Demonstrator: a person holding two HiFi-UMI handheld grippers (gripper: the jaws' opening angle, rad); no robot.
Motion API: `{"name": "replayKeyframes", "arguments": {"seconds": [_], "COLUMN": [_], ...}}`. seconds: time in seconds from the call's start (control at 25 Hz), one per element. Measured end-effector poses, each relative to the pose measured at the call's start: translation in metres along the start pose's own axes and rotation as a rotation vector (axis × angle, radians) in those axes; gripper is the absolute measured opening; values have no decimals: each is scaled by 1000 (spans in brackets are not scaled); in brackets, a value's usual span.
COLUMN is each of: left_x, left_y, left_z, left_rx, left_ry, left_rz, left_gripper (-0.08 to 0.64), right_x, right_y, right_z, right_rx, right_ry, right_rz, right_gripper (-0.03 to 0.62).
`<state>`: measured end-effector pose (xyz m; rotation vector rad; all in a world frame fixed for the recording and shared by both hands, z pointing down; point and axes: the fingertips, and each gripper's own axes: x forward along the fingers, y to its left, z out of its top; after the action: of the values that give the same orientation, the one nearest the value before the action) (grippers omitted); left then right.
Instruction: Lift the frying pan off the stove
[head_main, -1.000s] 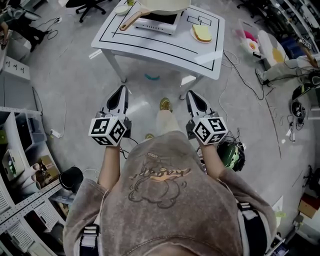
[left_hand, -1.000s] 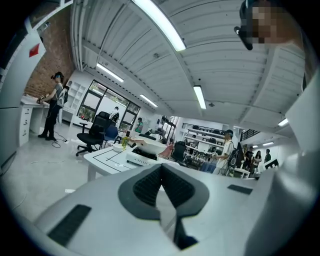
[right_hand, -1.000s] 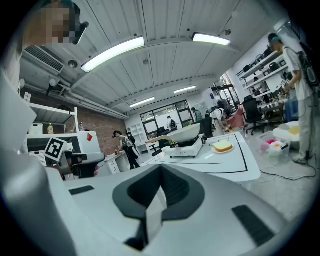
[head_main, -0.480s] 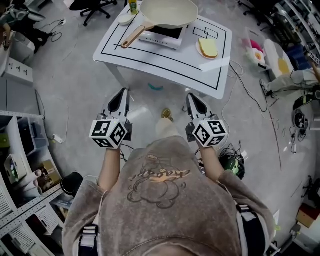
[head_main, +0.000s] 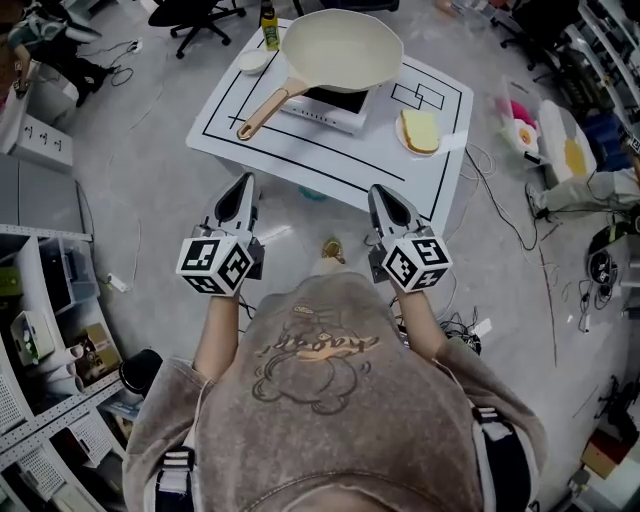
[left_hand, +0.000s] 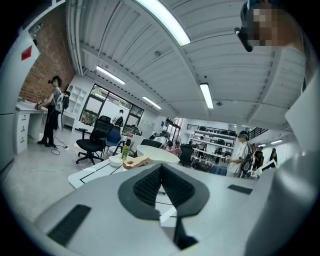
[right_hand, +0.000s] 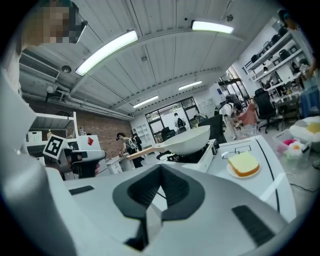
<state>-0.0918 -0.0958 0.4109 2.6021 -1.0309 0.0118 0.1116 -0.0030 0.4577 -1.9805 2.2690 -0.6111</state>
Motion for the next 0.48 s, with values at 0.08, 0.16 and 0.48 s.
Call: {"name": "replayKeyframes", "arguments": {"seconds": [0.08, 0.16, 0.48], "left_x": [13, 26, 66], "left_y": [-1, -1, -2], "left_z": [7, 13, 25], "left_rx": [-1, -1, -18], "left_ry": [-10, -22, -54], "left_rz": [8, 19, 61], "left_gripper": [8, 8, 8], "right_x": [13, 23, 58], "right_y": [-8, -18, -43], "right_z": [10, 19, 39], "right_rx": [-8, -14, -29], "right_ry": [3, 5, 32], "right_rz": [18, 32, 99], "right_gripper": [-9, -9, -9]}}
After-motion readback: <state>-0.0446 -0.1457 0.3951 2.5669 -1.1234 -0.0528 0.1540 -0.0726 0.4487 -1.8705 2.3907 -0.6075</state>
